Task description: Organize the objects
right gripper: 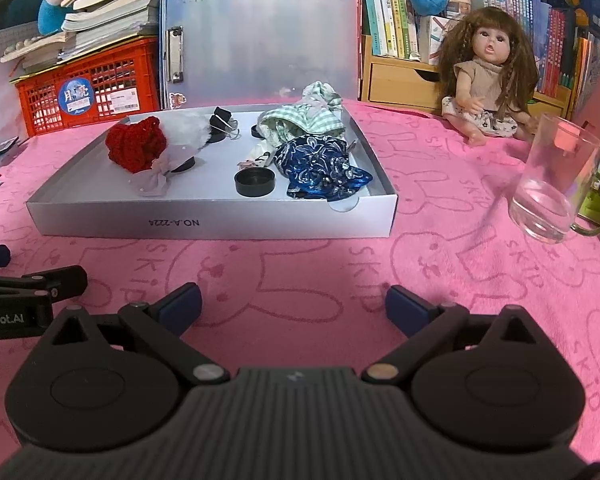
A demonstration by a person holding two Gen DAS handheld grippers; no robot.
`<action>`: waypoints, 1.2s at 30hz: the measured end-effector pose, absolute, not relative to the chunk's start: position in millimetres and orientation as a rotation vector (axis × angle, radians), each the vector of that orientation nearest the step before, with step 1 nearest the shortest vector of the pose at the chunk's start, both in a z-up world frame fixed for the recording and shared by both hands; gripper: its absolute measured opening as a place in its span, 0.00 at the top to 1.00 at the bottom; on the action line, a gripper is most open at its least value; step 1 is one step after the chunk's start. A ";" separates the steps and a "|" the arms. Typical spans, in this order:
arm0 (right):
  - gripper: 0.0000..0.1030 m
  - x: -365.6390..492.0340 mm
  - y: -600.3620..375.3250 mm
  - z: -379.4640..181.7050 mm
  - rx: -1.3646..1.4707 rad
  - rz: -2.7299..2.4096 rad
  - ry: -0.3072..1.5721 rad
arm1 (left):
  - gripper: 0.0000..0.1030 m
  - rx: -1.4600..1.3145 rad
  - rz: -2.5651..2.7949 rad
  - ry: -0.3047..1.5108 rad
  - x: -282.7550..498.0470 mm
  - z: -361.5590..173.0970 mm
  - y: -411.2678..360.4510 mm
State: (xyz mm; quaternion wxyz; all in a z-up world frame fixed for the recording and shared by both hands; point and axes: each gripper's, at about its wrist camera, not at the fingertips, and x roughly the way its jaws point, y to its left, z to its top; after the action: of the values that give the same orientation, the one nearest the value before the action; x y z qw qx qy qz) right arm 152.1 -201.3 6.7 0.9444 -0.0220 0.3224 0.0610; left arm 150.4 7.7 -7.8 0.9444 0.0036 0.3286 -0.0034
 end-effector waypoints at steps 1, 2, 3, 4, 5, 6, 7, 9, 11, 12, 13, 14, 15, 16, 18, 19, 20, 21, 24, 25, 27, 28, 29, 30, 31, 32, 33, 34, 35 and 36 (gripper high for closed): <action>0.00 153.0 -201.4 6.4 -0.045 0.121 0.657 | 0.00 0.007 -0.005 0.671 151.0 -7.9 7.9; 0.00 153.5 -201.3 6.0 -0.045 0.118 0.656 | 0.00 0.007 -0.005 0.671 151.4 -8.0 7.9; 0.00 153.6 -201.1 5.5 -0.047 0.116 0.654 | 0.00 0.008 -0.005 0.672 151.5 -8.0 7.9; 0.00 153.4 -200.6 4.9 -0.051 0.114 0.651 | 0.00 0.009 -0.005 0.672 151.9 -8.0 7.8; 0.00 153.1 -199.9 4.5 -0.055 0.113 0.649 | 0.00 0.008 -0.005 0.672 151.9 -8.0 7.9; 0.00 152.9 -199.6 4.2 -0.056 0.112 0.648 | 0.00 0.007 -0.005 0.672 152.3 -8.0 7.8; 0.00 153.0 -199.6 4.2 -0.056 0.112 0.647 | 0.00 0.008 -0.005 0.672 152.1 -8.0 7.6; 0.00 153.2 -199.9 4.1 -0.052 0.112 0.647 | 0.00 0.009 -0.005 0.672 151.9 -8.1 7.8; 0.00 153.2 -199.9 4.0 -0.053 0.111 0.647 | 0.00 0.008 -0.005 0.672 151.8 -8.1 7.8; 0.00 153.2 -200.0 4.0 -0.053 0.112 0.648 | 0.00 0.008 -0.005 0.672 151.7 -8.1 7.8; 0.00 153.2 -200.1 4.0 -0.052 0.112 0.648 | 0.00 0.008 -0.005 0.672 151.8 -8.1 7.8; 0.00 153.2 -199.9 4.0 -0.052 0.112 0.647 | 0.00 0.009 -0.005 0.672 151.8 -8.1 7.8; 0.00 153.3 -199.8 3.9 -0.053 0.112 0.648 | 0.00 0.008 -0.005 0.672 151.9 -8.1 7.8; 0.00 153.2 -200.0 4.0 -0.053 0.112 0.648 | 0.00 0.008 -0.005 0.672 152.0 -8.0 7.7; 0.00 153.2 -200.0 4.0 -0.053 0.112 0.648 | 0.00 0.009 -0.004 0.672 152.2 -8.1 7.6; 0.00 153.1 -199.9 3.9 -0.053 0.112 0.648 | 0.00 0.008 -0.005 0.672 152.0 -8.0 7.9; 0.00 153.2 -199.9 3.9 -0.053 0.112 0.647 | 0.00 0.008 -0.005 0.672 152.2 -8.0 7.8; 0.00 153.2 -199.9 3.9 -0.053 0.112 0.647 | 0.00 0.008 -0.005 0.672 152.0 -8.0 7.9; 0.00 153.2 -199.8 3.7 -0.052 0.112 0.647 | 0.00 0.008 -0.005 0.672 152.0 -8.0 7.9; 0.00 153.2 -199.8 3.7 -0.052 0.112 0.647 | 0.00 0.009 -0.005 0.672 152.0 -8.0 7.8; 0.00 153.2 -199.8 3.6 -0.052 0.112 0.647 | 0.00 0.007 -0.005 0.672 152.4 -8.0 8.1; 0.00 153.3 -199.8 3.5 -0.053 0.112 0.647 | 0.00 0.008 -0.005 0.672 152.0 -8.0 7.8; 0.00 153.3 -199.8 3.6 -0.052 0.112 0.647 | 0.00 0.008 -0.005 0.672 152.0 -8.0 7.9; 0.00 153.4 -199.8 3.6 -0.052 0.112 0.647 | 0.00 0.008 -0.005 0.672 152.1 -7.9 7.8; 0.00 153.3 -199.8 3.6 -0.052 0.112 0.647 | 0.00 0.008 -0.005 0.672 152.0 -7.9 7.9; 0.00 153.2 -199.7 3.7 -0.052 0.112 0.647 | 0.00 0.008 -0.005 0.672 152.0 -7.9 7.9; 0.00 153.2 -199.7 3.7 -0.052 0.112 0.647 | 0.00 0.008 -0.005 0.672 152.4 -7.9 7.7; 0.00 153.2 -199.7 3.7 -0.052 0.112 0.647 | 0.00 0.008 -0.005 0.672 152.3 -8.0 7.8; 0.00 153.3 -199.8 3.7 -0.052 0.112 0.647 | 0.00 0.008 -0.005 0.672 152.1 -7.9 7.8; 0.00 153.2 -199.7 3.8 -0.052 0.112 0.647 | 0.00 0.009 -0.005 0.672 152.2 -7.9 7.8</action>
State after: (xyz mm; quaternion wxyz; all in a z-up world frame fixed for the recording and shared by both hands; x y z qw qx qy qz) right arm 153.2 -199.7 3.8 0.9462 -0.0257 0.3179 0.0549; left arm 152.2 7.8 -8.0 0.9440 0.0043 0.3298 -0.0023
